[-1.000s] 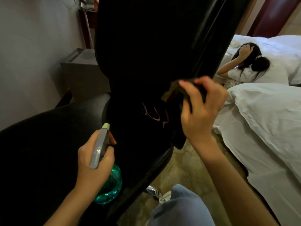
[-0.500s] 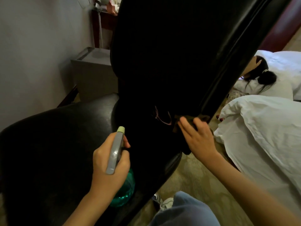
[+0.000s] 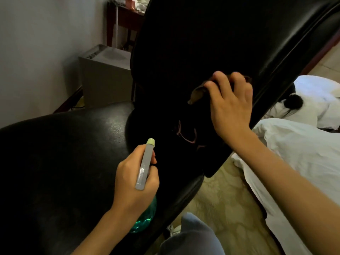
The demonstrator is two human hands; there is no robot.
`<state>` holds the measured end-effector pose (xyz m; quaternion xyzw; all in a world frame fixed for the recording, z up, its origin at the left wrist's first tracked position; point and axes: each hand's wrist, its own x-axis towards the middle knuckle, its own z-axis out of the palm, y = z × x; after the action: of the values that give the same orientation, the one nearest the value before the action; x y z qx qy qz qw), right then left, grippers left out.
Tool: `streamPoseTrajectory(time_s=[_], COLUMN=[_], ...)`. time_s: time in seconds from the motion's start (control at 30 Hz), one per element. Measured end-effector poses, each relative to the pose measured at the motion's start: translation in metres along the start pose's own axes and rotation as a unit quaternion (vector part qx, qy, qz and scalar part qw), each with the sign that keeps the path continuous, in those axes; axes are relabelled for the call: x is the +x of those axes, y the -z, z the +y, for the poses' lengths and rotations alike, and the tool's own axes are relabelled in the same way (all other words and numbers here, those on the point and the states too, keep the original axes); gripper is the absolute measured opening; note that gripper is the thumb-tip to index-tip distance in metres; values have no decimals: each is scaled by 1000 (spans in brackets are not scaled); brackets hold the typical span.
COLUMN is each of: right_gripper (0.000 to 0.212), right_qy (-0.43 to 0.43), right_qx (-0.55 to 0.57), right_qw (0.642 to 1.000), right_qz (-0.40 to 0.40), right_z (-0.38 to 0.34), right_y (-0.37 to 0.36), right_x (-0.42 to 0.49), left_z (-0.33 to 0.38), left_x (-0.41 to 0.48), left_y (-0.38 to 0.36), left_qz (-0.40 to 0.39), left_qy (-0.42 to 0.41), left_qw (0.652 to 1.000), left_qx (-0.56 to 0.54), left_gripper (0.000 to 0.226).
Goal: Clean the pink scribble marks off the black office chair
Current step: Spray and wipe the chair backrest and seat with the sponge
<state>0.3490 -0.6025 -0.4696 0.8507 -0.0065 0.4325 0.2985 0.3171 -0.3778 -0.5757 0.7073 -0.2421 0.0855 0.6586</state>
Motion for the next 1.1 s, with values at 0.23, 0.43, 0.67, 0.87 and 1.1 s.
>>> streamPoseTrajectory(time_s=[0.23, 0.43, 0.67, 0.87, 1.1], right_gripper=[32, 25, 31, 25, 30], right_qy=[99, 81, 85, 85, 173], right_qx=[-119, 3, -70, -92, -133], right_qw=[983, 997, 985, 983, 962], right_qz=[-98, -18, -136, -134, -163], right_z=[-7, -18, -28, -42, -64], right_y=[-24, -28, -57, -73, -97], right_x=[-10, 14, 25, 29, 33], left_z=[-5, -22, -40, -49, -47], left_x=[21, 45, 56, 63, 64], left_y=[15, 30, 27, 31, 31], left_qz=[-3, 9, 18, 29, 32], left_qy=[-29, -83, -75, -45, -24], left_qw=[1000, 996, 996, 998, 998], left_qx=[3, 21, 41, 16, 39], left_gripper=[14, 14, 17, 13, 13])
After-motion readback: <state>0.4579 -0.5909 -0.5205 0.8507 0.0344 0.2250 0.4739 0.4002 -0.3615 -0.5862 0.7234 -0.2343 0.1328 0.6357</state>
